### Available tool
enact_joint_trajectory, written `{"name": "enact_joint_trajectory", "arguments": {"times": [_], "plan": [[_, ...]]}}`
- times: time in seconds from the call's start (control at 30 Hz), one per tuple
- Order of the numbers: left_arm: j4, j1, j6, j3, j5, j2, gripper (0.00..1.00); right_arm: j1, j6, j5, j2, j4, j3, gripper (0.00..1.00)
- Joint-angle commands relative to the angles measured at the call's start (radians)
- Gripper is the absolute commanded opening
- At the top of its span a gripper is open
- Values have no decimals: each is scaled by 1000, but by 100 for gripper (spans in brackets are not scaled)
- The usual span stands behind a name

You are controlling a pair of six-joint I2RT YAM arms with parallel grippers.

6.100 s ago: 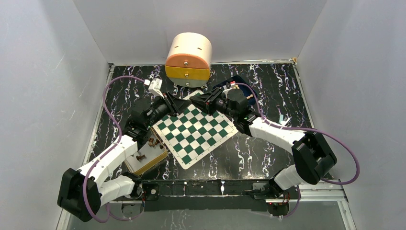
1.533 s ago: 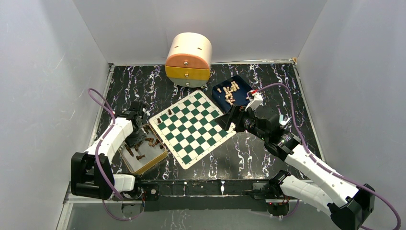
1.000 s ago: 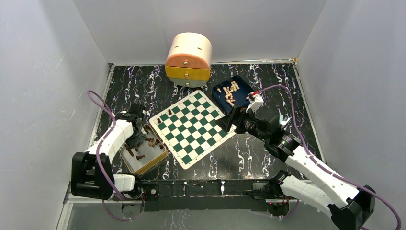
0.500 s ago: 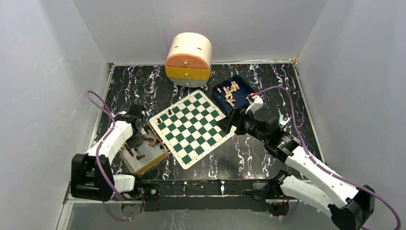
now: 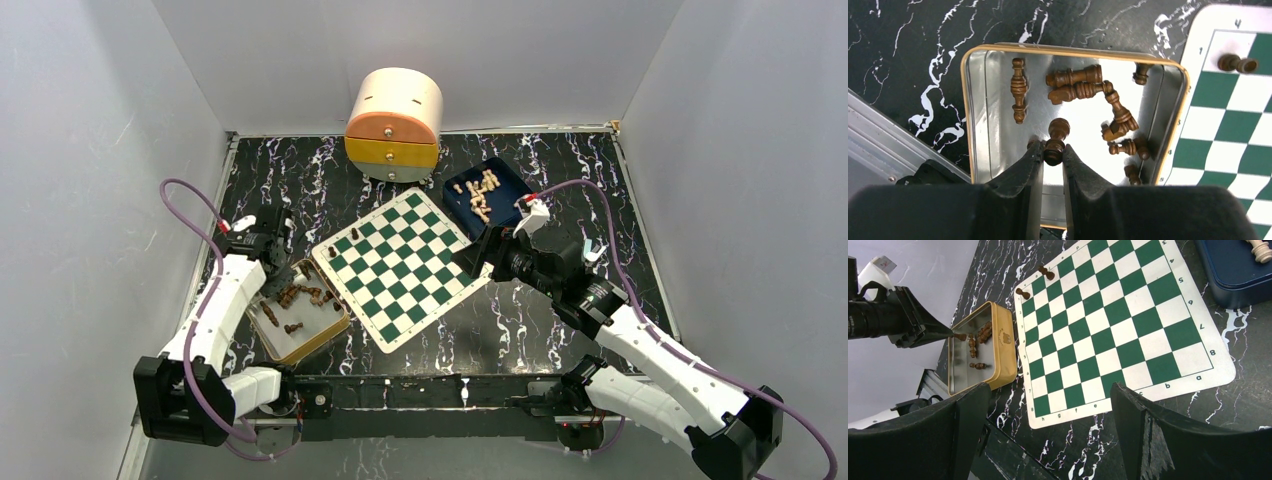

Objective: Set up the chess pieces on the board
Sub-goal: Pick up the chess piece from the storage box, then place the chess piece on the chessboard.

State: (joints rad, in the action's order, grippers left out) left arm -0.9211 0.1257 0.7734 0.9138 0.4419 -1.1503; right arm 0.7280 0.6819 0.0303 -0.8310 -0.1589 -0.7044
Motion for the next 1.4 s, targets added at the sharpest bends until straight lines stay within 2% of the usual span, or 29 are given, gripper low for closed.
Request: {"name": "enact_joint_trajectory", "arguments": {"times": [0.0,0.2,0.37,0.5,0.63,0.83,1.03,1.37], "plan": [[-8,-7,-130,52,-76,38,0,-1,7,8,14,41,2,99],[46,-6,-329,132,-212,49,0,-1,13,8,28,35,6,99],[163,-6,-489,197,-372,19,0,-1,15,9,32,39,10,99],[238,-6,-583,277,-483,-66,0,-1,18,1,24,37,4,99],[272,-3,-639,368,-532,-186,0,-1,17,2,19,27,-6,99],[301,42,-700,465,-500,-334,0,-1,15,10,26,23,1,99],[331,169,-767,545,-412,-460,0,0,4,11,21,20,-6,99],[410,242,-832,616,-431,-619,0,-1,7,7,15,26,-1,99]]}}
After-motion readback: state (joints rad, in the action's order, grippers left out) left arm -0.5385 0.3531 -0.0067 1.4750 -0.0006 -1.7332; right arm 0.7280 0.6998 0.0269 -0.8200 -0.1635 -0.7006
